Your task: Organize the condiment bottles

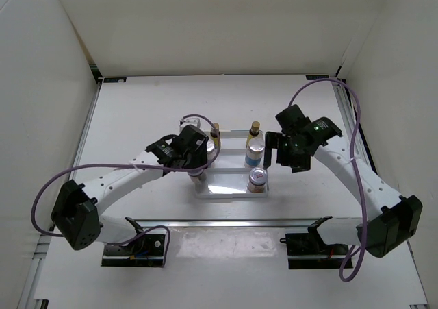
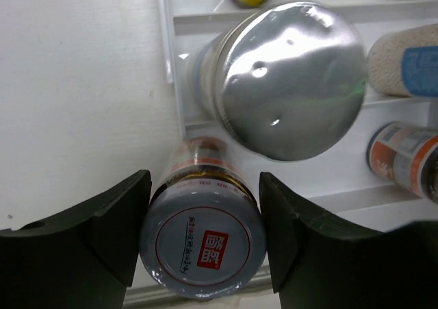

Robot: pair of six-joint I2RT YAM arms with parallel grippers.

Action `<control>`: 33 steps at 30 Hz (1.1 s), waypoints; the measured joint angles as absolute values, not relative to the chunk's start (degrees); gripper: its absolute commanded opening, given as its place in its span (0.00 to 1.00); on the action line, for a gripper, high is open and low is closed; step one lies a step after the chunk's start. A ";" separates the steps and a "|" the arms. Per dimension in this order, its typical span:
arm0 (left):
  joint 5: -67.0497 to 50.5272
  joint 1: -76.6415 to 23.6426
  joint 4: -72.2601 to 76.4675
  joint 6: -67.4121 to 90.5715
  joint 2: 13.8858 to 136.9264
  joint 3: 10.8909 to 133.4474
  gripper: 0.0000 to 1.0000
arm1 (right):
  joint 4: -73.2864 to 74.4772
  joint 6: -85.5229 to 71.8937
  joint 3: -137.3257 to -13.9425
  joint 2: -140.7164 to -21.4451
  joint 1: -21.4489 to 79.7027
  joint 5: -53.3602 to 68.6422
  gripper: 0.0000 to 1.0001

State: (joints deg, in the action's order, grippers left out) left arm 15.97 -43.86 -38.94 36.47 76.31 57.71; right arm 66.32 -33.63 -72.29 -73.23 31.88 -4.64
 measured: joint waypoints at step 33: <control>19.33 -46.24 -37.41 24.49 84.99 69.12 1.00 | 69.63 -32.49 -76.84 -77.34 28.99 -9.96 1.00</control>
